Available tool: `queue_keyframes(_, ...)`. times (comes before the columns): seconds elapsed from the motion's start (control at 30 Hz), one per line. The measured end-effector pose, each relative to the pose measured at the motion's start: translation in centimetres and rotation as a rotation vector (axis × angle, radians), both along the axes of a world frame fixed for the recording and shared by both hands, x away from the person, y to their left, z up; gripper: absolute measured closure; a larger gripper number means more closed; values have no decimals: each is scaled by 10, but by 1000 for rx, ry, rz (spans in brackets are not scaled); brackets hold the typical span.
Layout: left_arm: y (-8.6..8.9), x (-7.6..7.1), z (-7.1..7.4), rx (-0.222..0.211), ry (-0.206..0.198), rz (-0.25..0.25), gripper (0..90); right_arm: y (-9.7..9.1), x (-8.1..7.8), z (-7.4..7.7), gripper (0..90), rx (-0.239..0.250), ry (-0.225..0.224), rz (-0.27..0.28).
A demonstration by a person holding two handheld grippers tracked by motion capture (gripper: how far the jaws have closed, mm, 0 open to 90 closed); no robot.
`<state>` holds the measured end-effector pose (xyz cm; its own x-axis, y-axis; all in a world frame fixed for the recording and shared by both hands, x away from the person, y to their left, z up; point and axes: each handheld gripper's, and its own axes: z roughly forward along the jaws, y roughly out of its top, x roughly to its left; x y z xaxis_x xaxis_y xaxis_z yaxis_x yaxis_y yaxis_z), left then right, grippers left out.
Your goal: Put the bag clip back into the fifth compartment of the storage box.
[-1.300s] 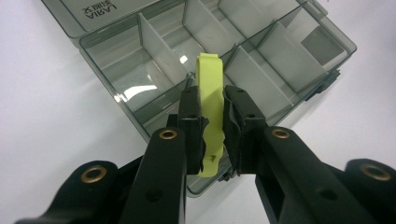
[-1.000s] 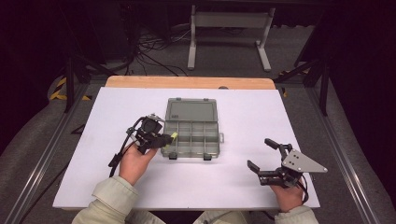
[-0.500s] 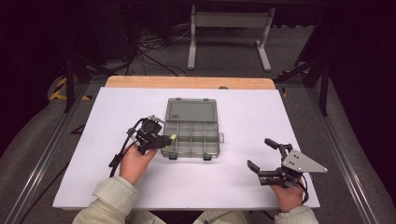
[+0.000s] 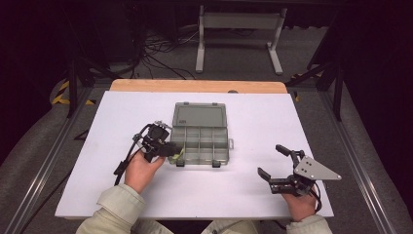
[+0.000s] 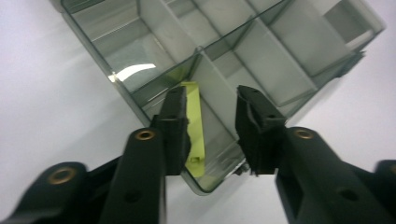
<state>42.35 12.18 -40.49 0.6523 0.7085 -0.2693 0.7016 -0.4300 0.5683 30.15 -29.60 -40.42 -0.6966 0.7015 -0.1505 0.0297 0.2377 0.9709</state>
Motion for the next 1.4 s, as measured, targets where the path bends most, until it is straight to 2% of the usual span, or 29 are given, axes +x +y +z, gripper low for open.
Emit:
queue_keyframes(0.07, 2, -1, 3, -27, -10, -11, 540, 0, 0, 0, 66, -2, 0, -1)
queue_keyframes(0.23, 7, -6, 13, -79, -55, -37, 328, 0, 0, 0, 66, 0, -1, 0)
queue_keyframes(0.3, 8, -7, 16, -81, -68, -38, 229, 0, 0, 0, 66, -2, -2, 0)
queue_keyframes(0.33, 10, -9, 19, -83, -78, -42, 229, 0, 0, 0, 66, 0, -1, 0)
queue_keyframes(0.47, 12, -17, 30, -109, -101, -76, 114, 0, 0, 0, 66, 0, 0, 0)
queue_keyframes(0.57, 13, -20, 34, -133, -104, -89, 98, 0, -1, 0, 66, 0, -1, 0)
queue_keyframes(0.87, 18, -31, 41, -127, -156, -104, 7, 1, 0, 0, 66, -2, 0, 1)
queue_keyframes(0.97, 22, -35, 43, -153, -170, -110, 7, 0, -1, 0, 66, -2, -1, -1)
queue_keyframes(1.07, 26, -42, 46, -161, -204, -112, 7, 0, -1, 0, 66, -1, 1, 0)
queue_keyframes(1.1, 26, -42, 46, -161, -204, -112, 8, 0, -1, 0, 65, -2, 1, -1)
queue_keyframes(1.13, 28, -46, 48, -162, -231, -112, 10, 0, -1, 0, 65, -2, 0, -1)
queue_keyframes(1.2, 32, -50, 50, -170, -255, -113, 13, 0, -1, 0, 65, 0, 1, -1)
queue_keyframes(1.4, 44, -59, 52, -205, -287, -109, 12, 0, -2, 1, 65, -1, -1, 0)
